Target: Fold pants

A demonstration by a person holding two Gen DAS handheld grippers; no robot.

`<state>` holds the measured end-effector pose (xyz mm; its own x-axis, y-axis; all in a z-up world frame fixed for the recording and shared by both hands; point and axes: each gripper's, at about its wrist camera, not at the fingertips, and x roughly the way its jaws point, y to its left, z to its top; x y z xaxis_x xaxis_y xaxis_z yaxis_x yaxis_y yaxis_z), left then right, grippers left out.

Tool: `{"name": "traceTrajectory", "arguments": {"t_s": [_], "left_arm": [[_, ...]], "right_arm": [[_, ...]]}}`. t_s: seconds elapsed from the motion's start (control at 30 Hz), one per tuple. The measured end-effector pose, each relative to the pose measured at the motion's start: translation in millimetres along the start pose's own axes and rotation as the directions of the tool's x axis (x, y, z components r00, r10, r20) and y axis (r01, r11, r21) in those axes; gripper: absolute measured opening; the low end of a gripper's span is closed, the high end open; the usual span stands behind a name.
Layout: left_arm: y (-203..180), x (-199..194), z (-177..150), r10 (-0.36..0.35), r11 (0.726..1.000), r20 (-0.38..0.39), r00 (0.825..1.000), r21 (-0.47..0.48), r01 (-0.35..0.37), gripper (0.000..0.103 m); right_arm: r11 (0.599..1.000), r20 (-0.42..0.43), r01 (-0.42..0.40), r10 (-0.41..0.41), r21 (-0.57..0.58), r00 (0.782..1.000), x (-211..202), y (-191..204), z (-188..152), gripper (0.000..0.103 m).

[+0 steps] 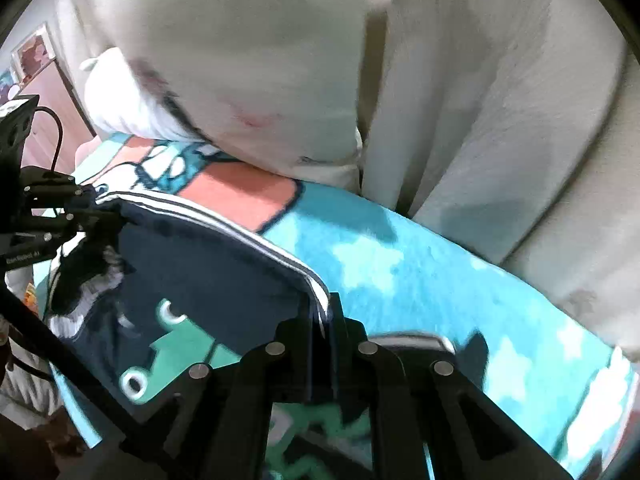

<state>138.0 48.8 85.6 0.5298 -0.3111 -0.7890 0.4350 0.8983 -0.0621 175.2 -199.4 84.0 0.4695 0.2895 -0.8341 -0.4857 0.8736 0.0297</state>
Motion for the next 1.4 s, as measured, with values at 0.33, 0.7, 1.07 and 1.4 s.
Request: {"name": "traceTrajectory", "arguments": {"t_s": [0.33, 0.7, 1.07, 1.4], "left_arm": [[-55, -35, -90, 0.032, 0.999, 0.106, 0.994, -0.033, -0.029, 0.008], [-70, -31, -139, 0.144, 0.989, 0.098, 0.985, -0.056, -0.139, 0.027], [-37, -76, -166, 0.125, 0.969, 0.165, 0.978, -0.232, -0.084, 0.032], [-27, -79, -165, 0.145, 0.952, 0.189, 0.971, -0.295, -0.085, 0.041]], "right_arm": [[1.000, 0.070, -0.014, 0.012, 0.025, 0.997, -38, 71, -83, 0.007], [0.958, 0.135, -0.101, 0.066, 0.267, 0.989, -53, 57, -166, 0.042], [0.896, 0.278, 0.012, -0.151, 0.443, 0.949, -95, 3, -156, 0.062], [0.865, 0.218, 0.040, -0.170, 0.500, 0.961, -67, -16, -150, 0.009]]}}
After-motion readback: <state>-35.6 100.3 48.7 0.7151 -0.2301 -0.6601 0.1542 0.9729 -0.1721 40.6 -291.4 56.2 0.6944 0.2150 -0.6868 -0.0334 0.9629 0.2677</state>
